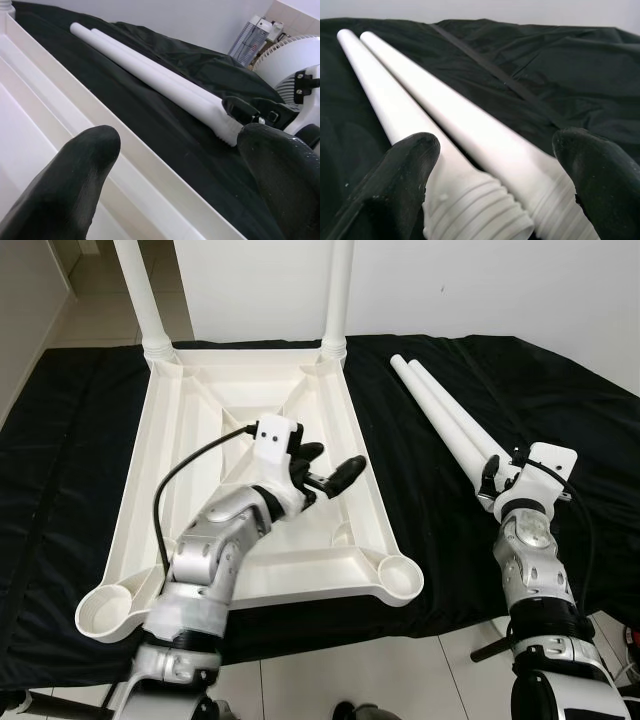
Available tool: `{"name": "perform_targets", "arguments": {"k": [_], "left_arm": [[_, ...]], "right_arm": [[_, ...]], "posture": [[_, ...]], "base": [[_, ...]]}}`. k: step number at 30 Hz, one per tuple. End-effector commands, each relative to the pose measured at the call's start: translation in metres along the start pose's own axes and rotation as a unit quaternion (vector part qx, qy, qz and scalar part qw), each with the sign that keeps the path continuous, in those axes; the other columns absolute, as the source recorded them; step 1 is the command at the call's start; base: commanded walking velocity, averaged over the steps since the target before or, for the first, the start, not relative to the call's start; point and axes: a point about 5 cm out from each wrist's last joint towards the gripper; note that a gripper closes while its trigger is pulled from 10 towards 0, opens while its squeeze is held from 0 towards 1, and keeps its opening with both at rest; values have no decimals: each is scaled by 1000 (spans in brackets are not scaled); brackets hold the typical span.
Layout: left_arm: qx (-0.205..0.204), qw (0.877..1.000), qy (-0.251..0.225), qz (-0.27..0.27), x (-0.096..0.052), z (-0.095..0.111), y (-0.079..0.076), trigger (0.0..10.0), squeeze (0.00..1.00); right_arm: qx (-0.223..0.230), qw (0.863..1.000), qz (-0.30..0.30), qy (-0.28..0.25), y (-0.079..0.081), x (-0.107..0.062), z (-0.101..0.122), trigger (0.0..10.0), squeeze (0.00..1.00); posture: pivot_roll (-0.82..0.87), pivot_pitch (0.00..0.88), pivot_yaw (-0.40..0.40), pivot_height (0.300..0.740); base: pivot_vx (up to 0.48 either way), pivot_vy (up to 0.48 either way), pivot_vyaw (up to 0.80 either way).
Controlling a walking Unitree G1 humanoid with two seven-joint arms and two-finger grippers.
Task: Building children table
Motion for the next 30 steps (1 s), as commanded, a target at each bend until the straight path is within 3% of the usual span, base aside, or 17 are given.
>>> {"name": "perform_targets", "arguments": {"k": [1, 2, 4, 5, 6, 11, 22, 30], "left_arm": [[-8, 1000, -1, -3, 0, 0, -5, 10000, 0], [-10, 1000, -3, -4, 1, 1, -9, 10000, 0], [-10, 1000, -3, -4, 1, 1, -9, 10000, 0], [-14, 1000, -4, -5, 2, 2, -12, 10000, 0], [-19, 1000, -7, -6, 3, 3, -14, 10000, 0], [-22, 1000, -9, -6, 4, 4, -15, 10000, 0], [-24, 1000, -15, 4, 2, 11, -16, 10000, 0], [-24, 1000, -17, 5, 3, 15, -16, 10000, 0]], "right_arm": [[11, 1000, 15, 21, 2, -1, -7, 10000, 1000], [16, 998, 47, 29, 5, 0, -8, 10000, 1000], [16, 998, 47, 29, 5, 0, -8, 10000, 1000], [10, 997, 73, 35, 7, 0, -9, 10000, 635], [7, 995, 86, 42, 6, 1, -11, 10000, 0], [13, 994, 94, 52, 3, 3, -12, 10000, 0], [4, 990, 105, 90, -19, 10, -20, 10000, 0], [-25, 982, 154, 106, -17, 15, -22, 10000, 0]], "posture": [[54, 81, -34, 740], [50, 81, -34, 740], [50, 81, -34, 740], [46, 79, -34, 740], [45, 78, -36, 740], [47, 77, -38, 740], [48, 71, -35, 740], [39, 68, -26, 740]], "base": [[0, 0, 0], [0, 0, 0], [0, 0, 0], [0, 0, 0], [0, 0, 0], [0, 0, 0], [0, 0, 0], [0, 0, 0]]}}
Point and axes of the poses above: a point about 5 cm out from each wrist's last joint towards the gripper, its own x axis pointing out of the wrist towards the gripper, its own z axis along the axis of the wrist's last joint, y = z × x
